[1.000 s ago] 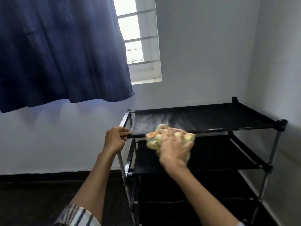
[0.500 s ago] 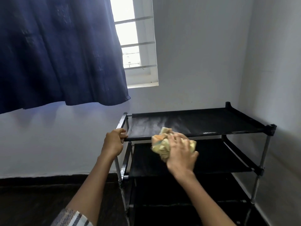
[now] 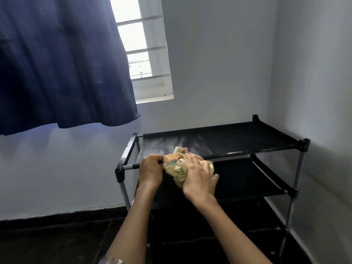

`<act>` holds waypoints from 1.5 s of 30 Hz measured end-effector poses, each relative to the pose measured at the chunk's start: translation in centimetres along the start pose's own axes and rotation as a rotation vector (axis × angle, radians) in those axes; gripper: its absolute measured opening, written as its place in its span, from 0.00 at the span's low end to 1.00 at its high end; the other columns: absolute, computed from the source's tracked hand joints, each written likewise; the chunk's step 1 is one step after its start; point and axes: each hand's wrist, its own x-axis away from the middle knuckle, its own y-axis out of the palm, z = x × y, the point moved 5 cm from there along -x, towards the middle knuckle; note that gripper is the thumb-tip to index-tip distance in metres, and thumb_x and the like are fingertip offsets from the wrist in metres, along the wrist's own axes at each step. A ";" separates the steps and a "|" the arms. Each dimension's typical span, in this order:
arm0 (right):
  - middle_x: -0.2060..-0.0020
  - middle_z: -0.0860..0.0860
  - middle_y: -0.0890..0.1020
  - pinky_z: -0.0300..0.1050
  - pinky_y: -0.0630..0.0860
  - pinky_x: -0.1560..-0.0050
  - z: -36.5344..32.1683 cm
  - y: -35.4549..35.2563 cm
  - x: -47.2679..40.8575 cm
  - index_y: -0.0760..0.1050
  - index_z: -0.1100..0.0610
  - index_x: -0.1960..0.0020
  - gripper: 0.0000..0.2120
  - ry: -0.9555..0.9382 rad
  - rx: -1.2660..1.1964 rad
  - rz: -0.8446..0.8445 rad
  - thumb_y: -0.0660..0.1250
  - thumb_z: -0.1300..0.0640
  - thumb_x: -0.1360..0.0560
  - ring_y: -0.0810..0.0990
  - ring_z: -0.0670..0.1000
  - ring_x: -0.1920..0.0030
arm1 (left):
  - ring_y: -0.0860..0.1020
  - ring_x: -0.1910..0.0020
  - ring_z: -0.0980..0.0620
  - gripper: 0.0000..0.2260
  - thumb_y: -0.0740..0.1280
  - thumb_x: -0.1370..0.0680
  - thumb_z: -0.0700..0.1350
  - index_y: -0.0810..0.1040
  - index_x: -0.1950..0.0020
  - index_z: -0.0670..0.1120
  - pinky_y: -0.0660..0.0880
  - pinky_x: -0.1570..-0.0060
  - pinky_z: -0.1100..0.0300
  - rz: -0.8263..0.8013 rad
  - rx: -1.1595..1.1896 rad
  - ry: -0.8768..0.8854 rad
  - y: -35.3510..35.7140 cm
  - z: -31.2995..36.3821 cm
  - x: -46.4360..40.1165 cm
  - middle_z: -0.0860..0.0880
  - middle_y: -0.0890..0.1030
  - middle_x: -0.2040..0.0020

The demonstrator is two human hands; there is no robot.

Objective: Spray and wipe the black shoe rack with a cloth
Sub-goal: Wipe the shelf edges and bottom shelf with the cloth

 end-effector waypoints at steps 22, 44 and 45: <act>0.36 0.45 0.70 0.57 0.64 0.44 4.8 -4.5 -2.2 0.64 0.44 0.32 0.22 0.273 -0.229 -0.150 0.62 0.50 0.25 0.64 0.53 0.35 | 0.75 0.51 0.58 0.10 0.71 0.28 0.35 0.83 0.48 0.44 0.68 0.46 0.67 -0.069 0.174 -0.042 0.5 -1.1 -0.9 0.47 0.83 0.48; 0.28 0.39 0.57 0.57 0.65 0.43 0.6 -0.6 0.9 0.57 0.43 0.27 0.29 0.020 0.053 0.056 0.65 0.52 0.25 0.59 0.53 0.34 | 0.79 0.55 0.55 0.08 0.71 0.28 0.36 0.84 0.51 0.43 0.72 0.51 0.65 -0.023 0.135 0.031 -0.1 -0.3 -0.4 0.47 0.84 0.53; 0.27 0.40 0.55 0.59 0.63 0.41 -0.9 0.7 1.5 0.57 0.44 0.27 0.31 -0.064 0.044 0.005 0.66 0.52 0.25 0.59 0.55 0.34 | 0.80 0.57 0.54 0.07 0.71 0.28 0.36 0.85 0.53 0.44 0.74 0.55 0.63 -0.023 0.142 0.039 -0.2 -0.3 -0.3 0.49 0.84 0.56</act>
